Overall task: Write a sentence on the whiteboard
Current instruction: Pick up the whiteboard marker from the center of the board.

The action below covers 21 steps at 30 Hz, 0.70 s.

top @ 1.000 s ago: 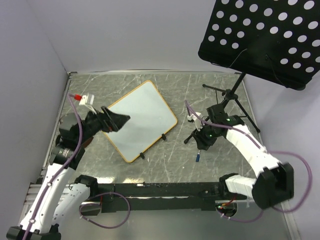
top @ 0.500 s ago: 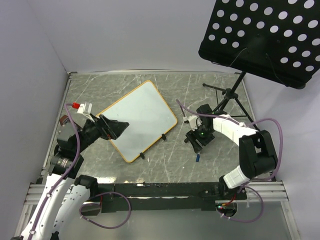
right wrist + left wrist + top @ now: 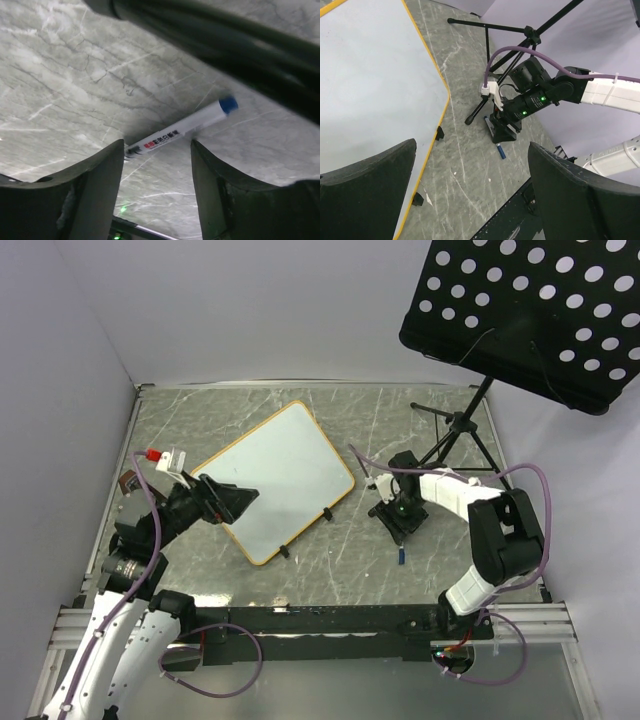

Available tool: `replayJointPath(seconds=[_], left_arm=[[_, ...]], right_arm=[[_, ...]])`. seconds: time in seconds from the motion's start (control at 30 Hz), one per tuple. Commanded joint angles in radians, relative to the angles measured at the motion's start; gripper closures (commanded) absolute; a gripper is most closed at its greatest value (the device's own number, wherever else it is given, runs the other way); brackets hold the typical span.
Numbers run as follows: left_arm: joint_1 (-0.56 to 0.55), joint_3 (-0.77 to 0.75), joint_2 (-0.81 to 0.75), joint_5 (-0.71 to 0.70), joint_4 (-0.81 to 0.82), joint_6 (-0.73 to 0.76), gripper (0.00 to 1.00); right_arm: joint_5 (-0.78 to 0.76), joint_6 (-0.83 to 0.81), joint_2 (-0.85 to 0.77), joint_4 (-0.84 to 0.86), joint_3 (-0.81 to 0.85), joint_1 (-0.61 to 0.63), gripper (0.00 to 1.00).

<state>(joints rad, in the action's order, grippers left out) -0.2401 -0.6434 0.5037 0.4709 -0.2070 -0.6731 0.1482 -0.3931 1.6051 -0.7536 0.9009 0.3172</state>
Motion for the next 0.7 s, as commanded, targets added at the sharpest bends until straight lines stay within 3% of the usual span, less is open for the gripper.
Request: replayJointPath(seconds=[0.0,0.07,0.23,0.37,0.67], left_arm=[[-0.004,0.002,0.002,0.021,0.038,-0.003,0.03],[-0.004,0.001,0.001,0.025,0.04,-0.003,0.03],[-0.004,0.011,-0.005,0.101,0.083,-0.006,0.03],[-0.002,0.036,-0.01,0.176,0.141,-0.034,0.03],[-0.01,0.131,-0.001,0.307,0.372,-0.14,0.03]], right_arm=[[0.043,-0.061,-0.014,-0.015,-0.057,0.037,0.44],[0.088,-0.082,-0.011,-0.038,-0.056,0.04,0.48],[0.128,-0.121,0.016,-0.061,-0.054,0.042,0.71],[0.125,-0.139,0.02,-0.052,-0.069,0.042,0.99],[0.319,-0.217,-0.233,-0.194,0.042,0.039,1.0]])
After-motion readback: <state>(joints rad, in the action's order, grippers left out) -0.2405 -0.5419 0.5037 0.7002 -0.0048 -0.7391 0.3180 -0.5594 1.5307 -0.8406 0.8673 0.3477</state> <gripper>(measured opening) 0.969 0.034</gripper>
